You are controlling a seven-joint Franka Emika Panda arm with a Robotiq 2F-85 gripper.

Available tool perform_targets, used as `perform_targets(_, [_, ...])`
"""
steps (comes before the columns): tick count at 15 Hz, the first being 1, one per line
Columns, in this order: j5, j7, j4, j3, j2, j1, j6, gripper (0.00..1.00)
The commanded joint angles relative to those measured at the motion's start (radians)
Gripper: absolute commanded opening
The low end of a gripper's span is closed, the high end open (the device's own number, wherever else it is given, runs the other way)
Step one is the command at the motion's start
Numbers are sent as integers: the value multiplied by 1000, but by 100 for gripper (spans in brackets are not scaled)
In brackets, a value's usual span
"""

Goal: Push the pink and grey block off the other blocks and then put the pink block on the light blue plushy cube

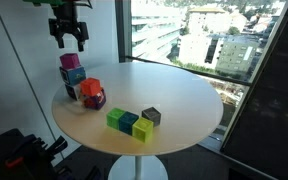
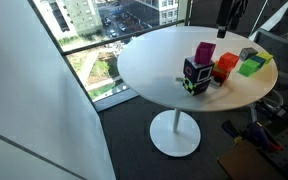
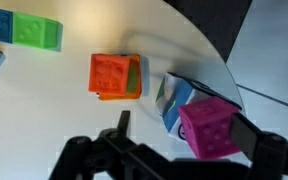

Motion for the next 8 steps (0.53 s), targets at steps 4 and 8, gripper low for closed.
perform_targets(4, [-16, 12, 26, 2, -16, -9, -26, 100])
perform_targets(8, [-29, 25, 34, -3, -29, -21, -40, 100])
